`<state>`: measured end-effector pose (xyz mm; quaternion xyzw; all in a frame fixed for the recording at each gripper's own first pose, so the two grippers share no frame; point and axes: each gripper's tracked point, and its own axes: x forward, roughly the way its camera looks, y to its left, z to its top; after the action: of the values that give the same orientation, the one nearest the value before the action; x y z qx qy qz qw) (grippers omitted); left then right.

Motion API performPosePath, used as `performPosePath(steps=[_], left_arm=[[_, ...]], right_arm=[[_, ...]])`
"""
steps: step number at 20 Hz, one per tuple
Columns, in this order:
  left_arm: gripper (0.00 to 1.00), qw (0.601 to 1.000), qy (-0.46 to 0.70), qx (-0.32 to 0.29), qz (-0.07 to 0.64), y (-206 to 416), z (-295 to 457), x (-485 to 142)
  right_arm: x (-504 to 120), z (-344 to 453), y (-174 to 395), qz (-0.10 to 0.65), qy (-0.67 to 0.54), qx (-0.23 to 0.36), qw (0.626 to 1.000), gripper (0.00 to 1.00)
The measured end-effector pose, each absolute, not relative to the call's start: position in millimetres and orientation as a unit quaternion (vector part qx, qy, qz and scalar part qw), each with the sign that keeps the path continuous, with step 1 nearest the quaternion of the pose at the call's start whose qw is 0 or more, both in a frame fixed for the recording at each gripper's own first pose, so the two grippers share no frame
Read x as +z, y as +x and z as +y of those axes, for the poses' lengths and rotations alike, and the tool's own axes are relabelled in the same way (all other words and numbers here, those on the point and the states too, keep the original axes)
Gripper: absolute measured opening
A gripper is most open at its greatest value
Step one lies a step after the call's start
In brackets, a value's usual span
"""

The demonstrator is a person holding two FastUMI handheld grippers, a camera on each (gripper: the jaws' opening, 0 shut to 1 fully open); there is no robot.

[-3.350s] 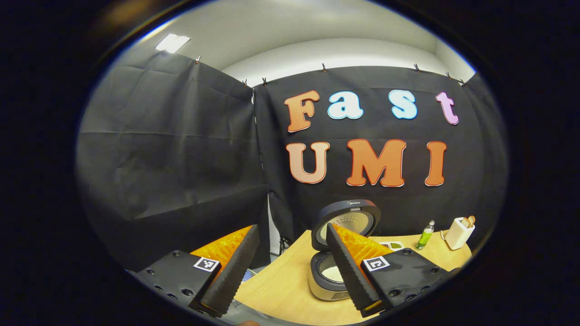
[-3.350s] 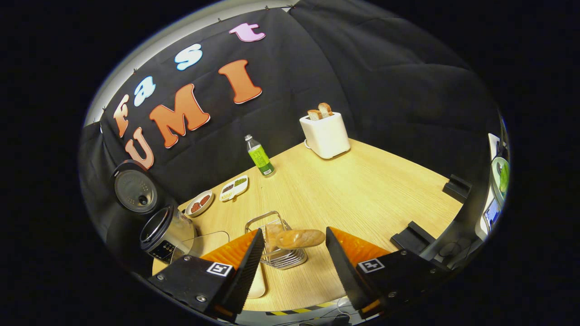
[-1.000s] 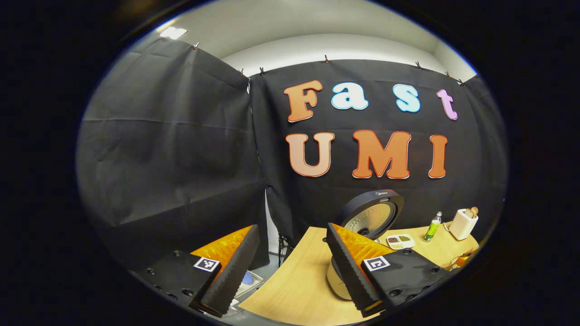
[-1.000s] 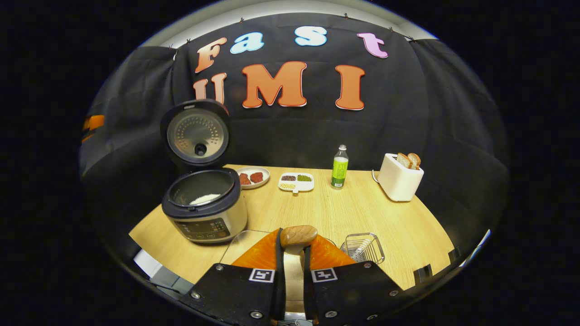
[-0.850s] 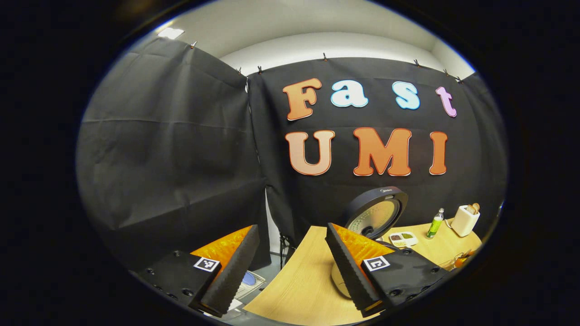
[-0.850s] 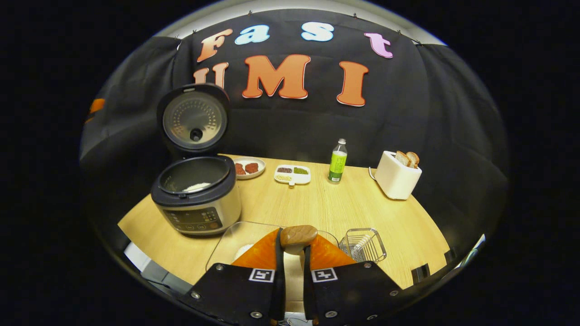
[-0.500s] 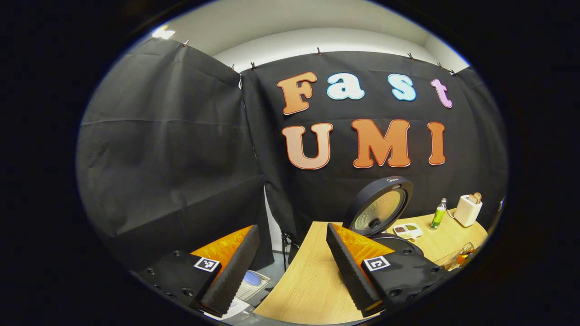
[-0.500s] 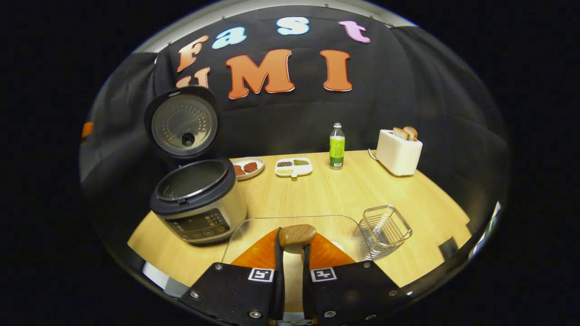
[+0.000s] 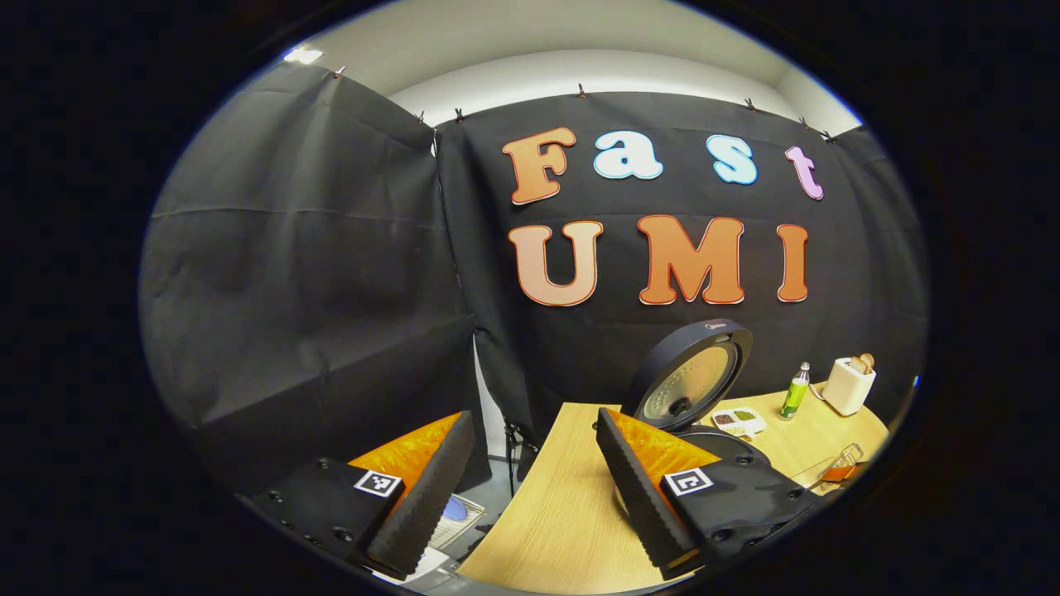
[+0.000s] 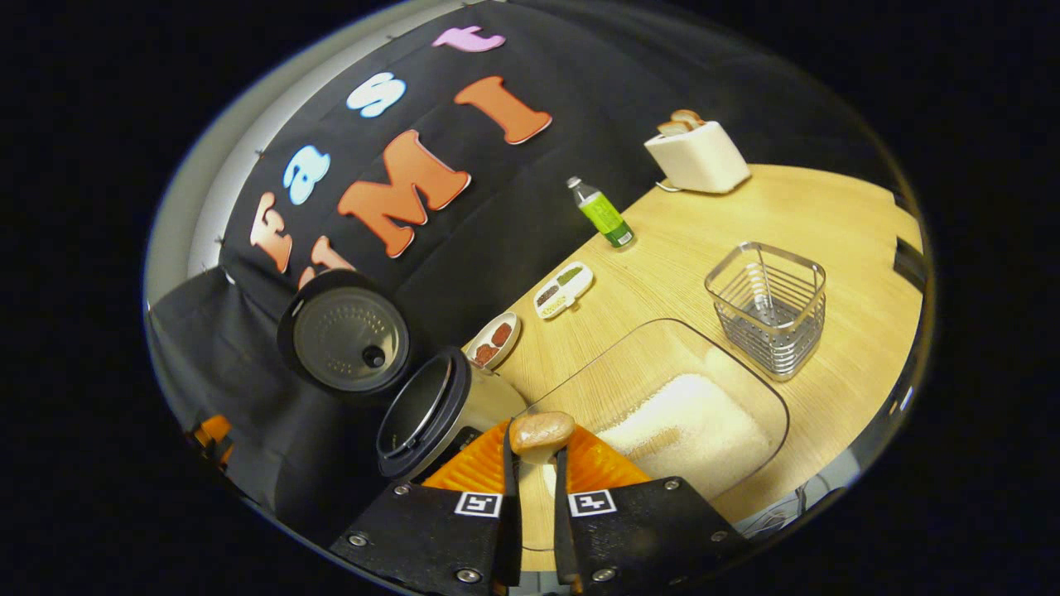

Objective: Close the left gripper, press the button to open the rice cooker; take a wooden spoon from the chopstick holder with the right hand, scoop a spoonful of rice and pour it into the rice cooker, then put the wooden spoon back into the chopstick holder.

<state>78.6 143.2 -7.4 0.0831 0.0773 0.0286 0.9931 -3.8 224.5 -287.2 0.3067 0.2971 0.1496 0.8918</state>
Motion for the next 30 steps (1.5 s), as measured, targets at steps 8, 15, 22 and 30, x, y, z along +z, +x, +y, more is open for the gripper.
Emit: performPosePath(steps=[8, 15, 22, 30], left_arm=[[1.00, 0.994, 0.082, 0.017, 0.072, 80.0, 133.7, -5.3], [0.97, 0.995, 0.076, 0.008, 0.064, 81.1, 124.9, 2.0], [0.97, 0.996, 0.071, -0.001, 0.050, 74.7, 114.0, 12.3], [0.97, 0.997, 0.059, -0.011, 0.043, 75.2, 104.0, 12.8]], right_arm=[[-283.5, 199.7, 1.1, 0.317, 0.426, 0.103, 0.841, 0.15], [-254.1, 168.0, 1.4, 0.288, 0.528, 0.085, 0.794, 0.15], [-230.1, 145.6, 1.6, 0.269, 0.558, 0.082, 0.781, 0.15], [-191.9, 139.5, -1.6, 0.253, 0.585, 0.093, 0.765, 0.15]])
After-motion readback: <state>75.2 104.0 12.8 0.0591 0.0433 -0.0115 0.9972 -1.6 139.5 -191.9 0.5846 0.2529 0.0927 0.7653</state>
